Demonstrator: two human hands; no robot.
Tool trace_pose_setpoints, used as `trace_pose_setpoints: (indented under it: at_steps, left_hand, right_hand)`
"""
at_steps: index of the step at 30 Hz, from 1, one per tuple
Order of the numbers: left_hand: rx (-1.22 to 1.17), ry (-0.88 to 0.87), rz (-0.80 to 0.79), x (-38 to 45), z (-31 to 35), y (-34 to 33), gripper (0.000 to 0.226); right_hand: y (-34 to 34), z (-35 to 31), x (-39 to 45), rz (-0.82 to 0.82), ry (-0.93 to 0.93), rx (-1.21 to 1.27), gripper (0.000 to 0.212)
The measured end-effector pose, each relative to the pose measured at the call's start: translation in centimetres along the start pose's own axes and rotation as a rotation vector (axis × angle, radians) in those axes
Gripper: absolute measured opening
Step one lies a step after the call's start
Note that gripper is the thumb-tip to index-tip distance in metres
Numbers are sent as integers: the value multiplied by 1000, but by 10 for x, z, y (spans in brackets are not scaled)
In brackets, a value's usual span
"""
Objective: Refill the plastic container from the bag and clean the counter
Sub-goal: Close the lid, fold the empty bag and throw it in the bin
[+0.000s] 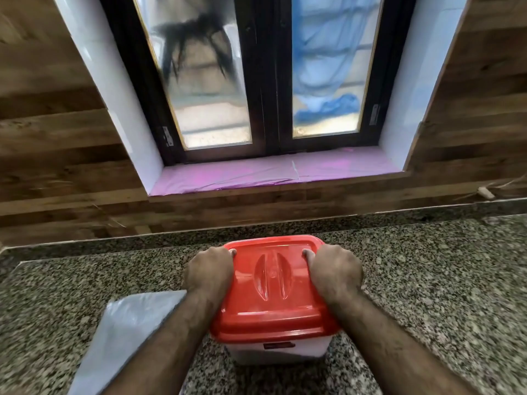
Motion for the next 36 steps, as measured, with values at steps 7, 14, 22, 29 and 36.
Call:
trace_pose_setpoints:
  at_steps: [7, 14, 22, 29, 36]
  left_hand:
    - [-287, -17, -104, -31, -7, -35, 79]
    - [-612, -196, 30, -53, -10, -61, 98]
    - [-532, -235, -30, -33, -7, -56, 114]
    - [-553, -215, -59, 27, -3, -36, 118]
    - [-528, -221, -75, 98, 7, -18, 101]
  right_hand:
    - [-35, -4, -34, -105, 115, 142, 94]
    - [-48, 6, -43, 61, 343, 327, 86]
    - [-38, -6, -27, 95, 347, 290, 81]
    - [-17, -34, 27, 108, 379, 330, 78]
    - [7, -63, 92, 98, 400, 364, 65]
Point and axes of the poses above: each hand's wrist, its own x-axis towards the middle knuckle, its own y-axis out of the back of the hand, z = x × y, the point moved 5 cm from there along x, towards the middle knuckle, and after that the axes turned 14 degrees about -z, right-handed, at the moved point
